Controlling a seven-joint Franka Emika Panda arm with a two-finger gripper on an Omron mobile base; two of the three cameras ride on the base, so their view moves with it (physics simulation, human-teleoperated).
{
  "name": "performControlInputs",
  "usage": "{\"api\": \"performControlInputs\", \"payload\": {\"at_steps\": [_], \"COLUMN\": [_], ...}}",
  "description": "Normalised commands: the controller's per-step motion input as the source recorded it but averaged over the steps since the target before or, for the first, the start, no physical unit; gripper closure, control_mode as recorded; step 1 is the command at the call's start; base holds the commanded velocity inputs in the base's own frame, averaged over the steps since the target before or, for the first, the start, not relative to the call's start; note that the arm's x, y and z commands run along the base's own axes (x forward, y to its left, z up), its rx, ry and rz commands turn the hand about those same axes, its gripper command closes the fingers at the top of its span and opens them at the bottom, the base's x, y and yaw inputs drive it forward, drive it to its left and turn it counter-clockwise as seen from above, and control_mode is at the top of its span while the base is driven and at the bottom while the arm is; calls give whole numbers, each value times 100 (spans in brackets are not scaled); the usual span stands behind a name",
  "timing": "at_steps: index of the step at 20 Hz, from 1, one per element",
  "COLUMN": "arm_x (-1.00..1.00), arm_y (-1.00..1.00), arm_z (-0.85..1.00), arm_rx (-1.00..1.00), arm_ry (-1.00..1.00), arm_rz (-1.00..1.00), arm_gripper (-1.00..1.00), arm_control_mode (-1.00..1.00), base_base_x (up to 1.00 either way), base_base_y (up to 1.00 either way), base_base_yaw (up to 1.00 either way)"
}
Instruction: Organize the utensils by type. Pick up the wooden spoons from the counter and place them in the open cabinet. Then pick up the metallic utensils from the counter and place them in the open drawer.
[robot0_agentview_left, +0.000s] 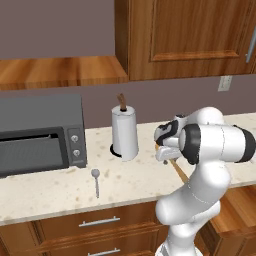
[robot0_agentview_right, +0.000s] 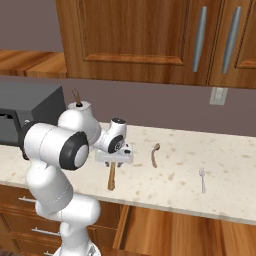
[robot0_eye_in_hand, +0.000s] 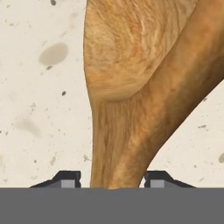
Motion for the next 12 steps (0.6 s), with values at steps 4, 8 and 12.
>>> {"api": "performControlInputs", "payload": {"at_steps": [4, 8, 12], "arm_x": [-1, -5, -16], "arm_y": [0, 2, 2], "arm_z": [-3, 10, 62], "arm_rx": [0, 0, 0], "arm_ry": [0, 0, -6], "arm_rz": [0, 1, 18], "arm_gripper": [100, 100, 100], "arm_control_mode": [-100, -100, -100], "base_base_x": [0, 0, 0], "base_base_y": [0, 0, 0], "base_base_yaw": [0, 0, 0]}}
